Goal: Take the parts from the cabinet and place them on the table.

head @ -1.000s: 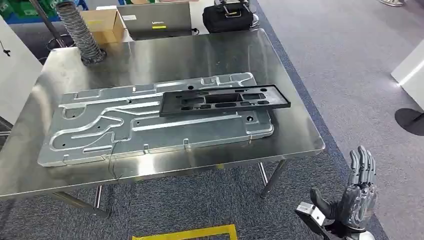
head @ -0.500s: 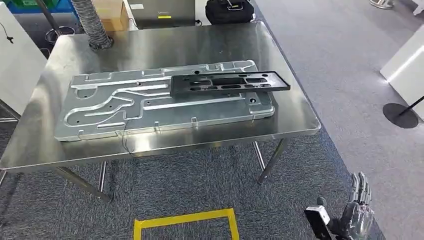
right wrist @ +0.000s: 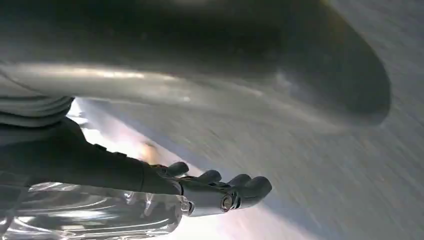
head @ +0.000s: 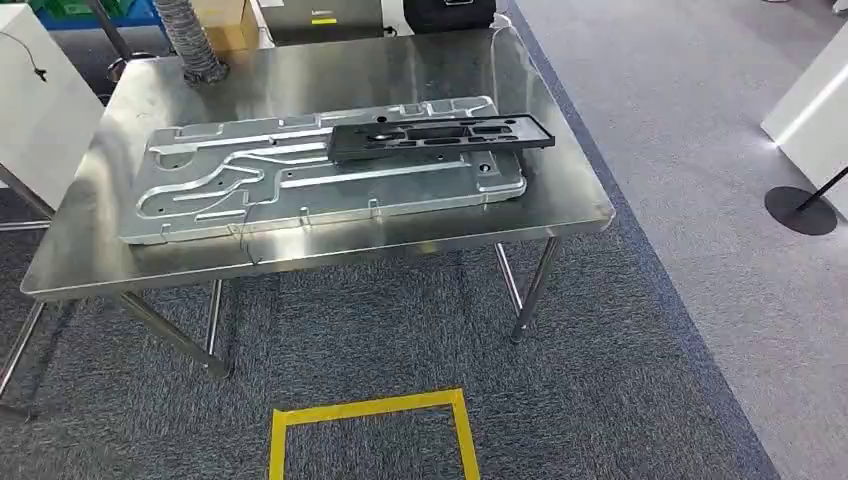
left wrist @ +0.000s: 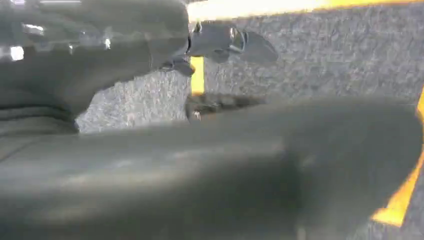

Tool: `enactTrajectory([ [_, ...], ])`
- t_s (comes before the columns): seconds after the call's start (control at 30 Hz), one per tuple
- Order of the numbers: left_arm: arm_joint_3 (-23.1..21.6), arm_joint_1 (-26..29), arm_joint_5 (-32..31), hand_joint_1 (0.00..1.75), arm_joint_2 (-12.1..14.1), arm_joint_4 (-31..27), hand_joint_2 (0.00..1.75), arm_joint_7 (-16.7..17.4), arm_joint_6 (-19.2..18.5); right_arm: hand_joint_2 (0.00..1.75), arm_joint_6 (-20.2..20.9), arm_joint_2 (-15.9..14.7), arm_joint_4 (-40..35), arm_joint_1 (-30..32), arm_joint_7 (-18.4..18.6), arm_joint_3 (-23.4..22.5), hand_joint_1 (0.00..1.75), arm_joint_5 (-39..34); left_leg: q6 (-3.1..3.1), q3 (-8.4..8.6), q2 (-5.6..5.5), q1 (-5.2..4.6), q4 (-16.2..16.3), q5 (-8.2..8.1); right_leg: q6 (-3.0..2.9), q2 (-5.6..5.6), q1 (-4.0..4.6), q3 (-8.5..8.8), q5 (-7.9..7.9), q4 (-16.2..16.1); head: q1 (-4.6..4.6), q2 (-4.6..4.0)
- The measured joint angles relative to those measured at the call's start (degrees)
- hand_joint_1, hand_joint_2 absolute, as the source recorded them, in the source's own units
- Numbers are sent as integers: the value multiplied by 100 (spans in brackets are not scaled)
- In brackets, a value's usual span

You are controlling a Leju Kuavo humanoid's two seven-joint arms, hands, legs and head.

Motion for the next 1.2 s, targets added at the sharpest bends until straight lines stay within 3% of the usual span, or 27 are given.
enactTrajectory([
  [0.03,-13,-8,-26,0,4,0,0,0,-2,0,179,0,97,-29,223,13,0,85,19,359,-2,-1,-424,51,17,2,0,-90,54,33,0,-2],
  [0.1,-35,-57,-70,0,7,0,0,17,0,0,448,4,245,-71,603,72,0,265,95,1188,-7,-43,-1594,-296,69,-1,31,-182,130,100,0,-2],
  [0.13,-48,-81,-107,0,7,0,0,37,7,0,535,11,311,-85,704,109,0,362,173,1168,-6,-53,-1639,-343,106,-9,29,-192,220,95,0,0],
  [0.23,-112,-51,-188,0,-4,4,0,96,22,0,1155,35,473,-97,1038,267,0,707,315,1050,19,-51,-1670,-154,209,10,19,-232,407,20,0,-2],
  [0.3,-162,-64,-256,0,-9,15,0,155,22,0,2092,61,567,-141,1345,404,0,874,414,866,55,-38,-1664,0,253,40,-31,-392,-296,451,0,0],
  [0.37,-199,-61,-302,0,-9,15,0,175,4,0,2629,94,604,-161,1523,516,0,932,429,660,49,-55,-1657,156,296,45,-55,-592,-987,1386,0,-2],
  [0.4,-223,-58,-308,0,-9,15,0,190,2,175,2705,120,621,-160,1556,555,0,958,421,563,50,-61,-1646,228,305,47,-56,-635,-1075,1747,0,-2],
  [0.43,-245,-57,-334,0,-9,15,0,201,0,175,2863,138,639,-167,1584,603,0,995,404,455,51,-63,-1624,296,310,47,-56,-601,-978,1920,0,-2],
  [0.47,-271,-59,-352,0,-9,15,0,208,-2,175,3125,144,654,-185,1621,677,0,1062,384,344,58,-62,-1589,361,312,46,-56,-432,-730,1846,0,-2],
  [0.5,-293,-64,-384,0,-11,15,0,210,-2,175,3426,151,663,-198,1636,760,0,1167,365,235,61,-57,-1543,415,308,47,-58,-153,-489,1543,0,-2],
  [0.53,-313,-71,-413,0,-11,15,0,221,-2,175,3716,160,669,-209,1643,864,0,1262,346,138,62,-52,-1496,457,291,48,-57,208,-369,1090,0,-2],
  [0.57,-330,-86,-437,0,-13,15,0,231,-2,175,3954,186,671,-226,1669,996,0,1342,325,80,60,-52,-1443,496,255,61,-56,652,-463,511,0,0],
  [0.6,-352,-91,-453,0,-15,15,0,240,-2,175,4120,192,671,-264,1669,1122,0,1389,291,23,55,-82,-1403,520,225,65,-15,966,-665,-16,0,-2],
  [0.63,-378,-99,-466,0,-20,15,0,249,-2,175,4238,201,680,-272,1669,1231,0,1404,253,-6,62,-81,-1395,582,191,65,-14,1026,-757,-180,0,0],
  [0.67,-398,-110,-472,0,-22,15,0,262,0,0,4320,230,685,-279,1667,1336,0,1413,218,-27,67,-63,-1406,643,158,67,10,969,-718,-149,0,-2],
  [0.73,-426,-115,-485,0,-22,15,0,280,0,0,4499,238,689,-277,1626,1525,0,1410,143,-65,59,-56,-1402,723,58,52,-21,880,-600,-172,0,-2],
  [0.77,-426,-110,-485,0,-22,15,0,293,0,0,4576,243,693,-306,1623,1603,0,1410,115,-118,31,-24,-1302,530,17,17,-17,833,-535,-164,0,-2],
  [0.8,-433,-105,-485,0,-24,15,0,306,2,0,4665,240,693,-335,1619,1705,0,1410,95,-192,27,-21,-1042,162,-32,22,-10,751,-470,-159,0,-2],
  [0.87,-437,-101,-466,0,-39,15,0,313,15,0,4760,227,691,-358,1564,1871,0,1408,59,-367,27,-5,-253,-490,-63,18,22,590,-346,-144,0,-2],
  [0.9,-437,-99,-455,0,-50,15,0,313,18,0,4768,227,691,-350,1527,1952,0,1417,49,-420,27,-2,149,-644,-66,16,44,492,-279,-128,0,-2],
  [0.93,-437,-92,-442,0,-68,15,0,317,18,0,4746,225,693,-345,1505,2009,0,1417,51,-401,28,-1,349,-588,-67,7,59,395,-223,-100,0,-2],
  [0.97,-437,-80,-426,0,-77,17,0,324,20,0,4694,225,691,-346,1505,2077,0,1410,65,-275,27,-1,326,-383,-66,7,73,288,-164,-73,0,-2],
  [1.03,-435,-73,-418,0,-85,15,0,328,18,0,4604,225,691,-346,1510,2162,0,1391,134,262,26,-5,-316,6,-61,15,110,99,-51,-28,-2,-2],
  [1.07,-435,-84,-415,0,-85,15,0,330,18,0,4578,227,693,-346,1523,2188,0,1388,188,663,23,-17,-858,-3,-48,18,114,47,3,-2,0,-2],
  [1.1,-437,-98,-415,0,-85,15,0,330,18,0,4572,260,691,-326,1560,2229,0,1393,235,1034,23,-63,-1374,-181,-18,18,146,-2,33,13,-2,-2],
  [1.13,-437,-109,-411,0,-87,17,0,328,18,0,4550,251,693,-315,1560,2240,0,1386,255,1160,25,-75,-1695,-276,13,3,139,-29,88,19,0,0],
  [1.2,-437,-96,-402,0,-98,15,0,341,24,0,4336,251,696,-294,1686,2262,0,1299,306,1061,23,-110,-1670,-211,70,-7,110,-65,216,-8,0,-2],
])
